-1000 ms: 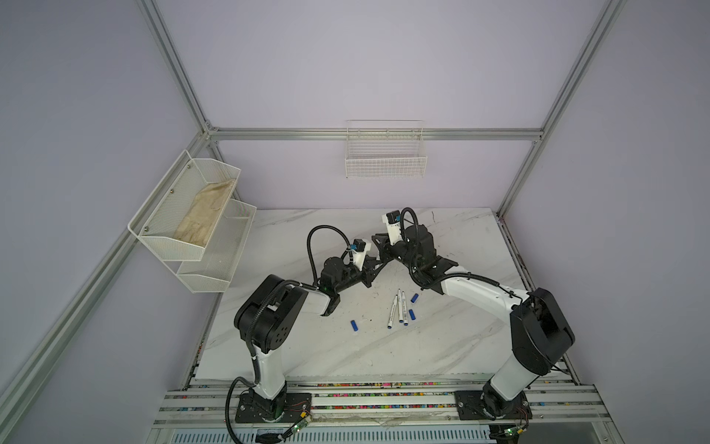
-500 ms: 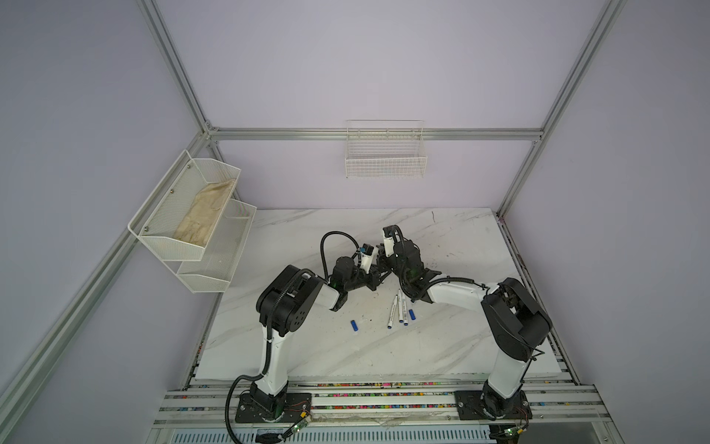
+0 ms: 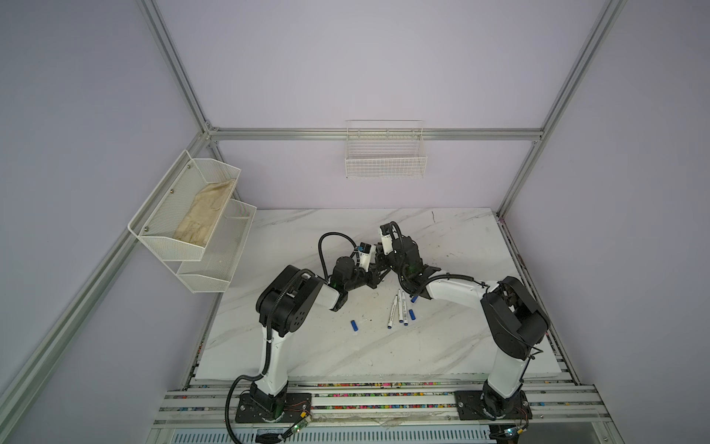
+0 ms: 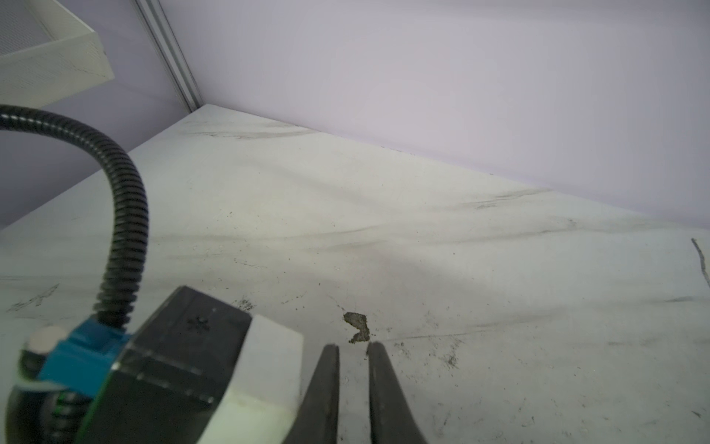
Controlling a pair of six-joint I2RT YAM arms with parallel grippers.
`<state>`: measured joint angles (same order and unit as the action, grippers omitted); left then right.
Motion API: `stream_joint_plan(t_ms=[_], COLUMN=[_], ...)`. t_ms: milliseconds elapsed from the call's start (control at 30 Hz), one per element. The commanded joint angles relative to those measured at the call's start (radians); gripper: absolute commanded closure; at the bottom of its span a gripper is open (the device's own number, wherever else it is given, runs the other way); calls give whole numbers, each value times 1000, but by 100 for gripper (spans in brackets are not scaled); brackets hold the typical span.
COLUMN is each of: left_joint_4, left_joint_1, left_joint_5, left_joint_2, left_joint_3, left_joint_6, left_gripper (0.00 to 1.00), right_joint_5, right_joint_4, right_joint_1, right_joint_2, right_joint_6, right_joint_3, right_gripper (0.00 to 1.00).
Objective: Insert the pens into the pen caps
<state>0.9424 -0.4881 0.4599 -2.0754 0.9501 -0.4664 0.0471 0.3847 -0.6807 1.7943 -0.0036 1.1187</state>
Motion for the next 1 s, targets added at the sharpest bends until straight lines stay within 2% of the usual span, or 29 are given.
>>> stream_joint_plan(t_ms=[0, 233, 367, 467, 600, 800, 900, 967], left_joint_4=[72, 260, 283, 327, 319, 302, 251, 214], left_joint_1=[265, 244, 233, 233, 233, 256, 258, 254], left_joint_5=[-710, -492, -403, -388, -352, -344, -313, -289], left_joint_2=[62, 243, 338, 397, 449, 491, 496, 496], left_joint_3=[113, -56, -117, -141, -110, -7, 57, 94], left_joint_6=[-269, -217, -223, -226, -198, -158, -127, -115], left_gripper=[100, 100, 100, 100, 100, 100, 100, 100], right_joint_5=[-382, -719, -836, -896, -881, -730, -639, -627], right_joint_4=[-460, -452, -459, -461, -511, -652, -728, -751], right_joint_1=[-56, 76, 107, 125, 127, 108, 53, 40], right_joint_2=[-119, -146, -164, -180, -165, -97, -47, -26], right_joint_6=[-12, 64, 89, 107, 115, 46, -20, -42], right_joint_3=[-66, 3, 18, 5, -1, 31, 72, 92], right_gripper=[100, 100, 100, 100, 100, 100, 100, 100])
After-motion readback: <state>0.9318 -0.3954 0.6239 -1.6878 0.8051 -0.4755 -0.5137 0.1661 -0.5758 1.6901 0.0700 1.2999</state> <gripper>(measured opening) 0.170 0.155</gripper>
